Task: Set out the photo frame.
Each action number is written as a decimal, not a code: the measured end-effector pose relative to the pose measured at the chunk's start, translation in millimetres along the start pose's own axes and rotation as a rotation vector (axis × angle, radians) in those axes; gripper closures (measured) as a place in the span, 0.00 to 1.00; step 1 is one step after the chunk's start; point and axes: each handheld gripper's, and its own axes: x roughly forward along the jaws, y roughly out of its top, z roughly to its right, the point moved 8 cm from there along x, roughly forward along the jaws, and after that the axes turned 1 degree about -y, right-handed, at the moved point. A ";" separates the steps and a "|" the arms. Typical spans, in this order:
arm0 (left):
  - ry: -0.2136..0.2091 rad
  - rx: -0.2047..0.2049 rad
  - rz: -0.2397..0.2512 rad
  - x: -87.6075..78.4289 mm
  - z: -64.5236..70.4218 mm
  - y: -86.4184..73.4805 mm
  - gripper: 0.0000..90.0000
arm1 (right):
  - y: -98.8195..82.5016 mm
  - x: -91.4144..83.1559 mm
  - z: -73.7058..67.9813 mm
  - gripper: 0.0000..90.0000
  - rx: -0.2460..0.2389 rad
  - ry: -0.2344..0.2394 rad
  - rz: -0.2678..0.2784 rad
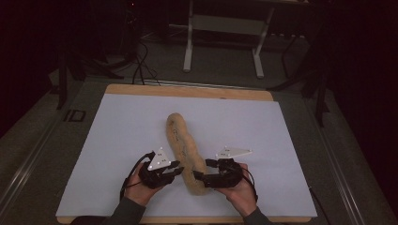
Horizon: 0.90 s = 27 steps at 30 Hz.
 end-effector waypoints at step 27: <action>0.024 -0.029 0.030 -10.1 -13.4 1.8 0.78 | -8.4 3.2 0.2 0.64 -0.096 -0.052 -0.057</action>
